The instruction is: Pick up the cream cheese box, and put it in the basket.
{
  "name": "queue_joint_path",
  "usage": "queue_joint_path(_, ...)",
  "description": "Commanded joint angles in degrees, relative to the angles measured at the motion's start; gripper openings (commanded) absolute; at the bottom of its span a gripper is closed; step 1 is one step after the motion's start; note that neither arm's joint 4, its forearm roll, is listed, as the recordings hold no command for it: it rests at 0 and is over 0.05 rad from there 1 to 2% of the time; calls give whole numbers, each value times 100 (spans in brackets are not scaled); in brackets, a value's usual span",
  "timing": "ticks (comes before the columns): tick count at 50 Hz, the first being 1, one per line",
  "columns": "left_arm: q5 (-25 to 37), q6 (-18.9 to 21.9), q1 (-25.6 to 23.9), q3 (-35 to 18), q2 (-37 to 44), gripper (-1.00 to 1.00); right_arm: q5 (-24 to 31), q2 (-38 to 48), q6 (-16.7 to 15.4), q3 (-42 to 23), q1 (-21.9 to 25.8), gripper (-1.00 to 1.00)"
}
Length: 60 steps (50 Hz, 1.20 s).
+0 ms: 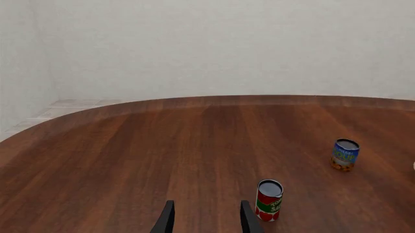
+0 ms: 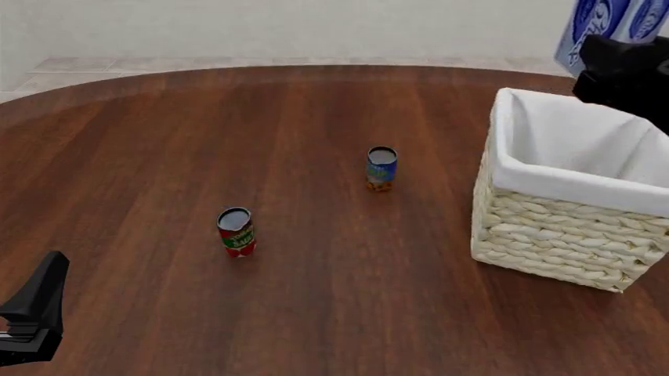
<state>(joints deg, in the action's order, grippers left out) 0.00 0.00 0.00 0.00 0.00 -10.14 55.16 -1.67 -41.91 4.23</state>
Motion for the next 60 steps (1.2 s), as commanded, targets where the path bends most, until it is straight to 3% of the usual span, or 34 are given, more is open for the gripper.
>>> queue_joint_path(1,0,0,0,0,0,100,-447,248,-55,335,-262,-100)
queue_joint_path(7,0,0,0,0,0,100,-551,380,-74,427,-330,-100)
queue_joint_path(10,0,0,0,0,0,100,-587,419,-154,464,-413,-100)
queue_joint_path(12,0,0,0,0,0,100,-636,410,-371,520,-528,-100)
queue_joint_path(19,0,0,0,0,0,100,-762,544,-426,602,-575,-100)
queue_joint_path(27,0,0,0,0,0,100,-740,562,-306,554,-779,-100)
queue_joint_path(60,0,0,0,0,0,100,-821,1272,62,300,-789,-100)
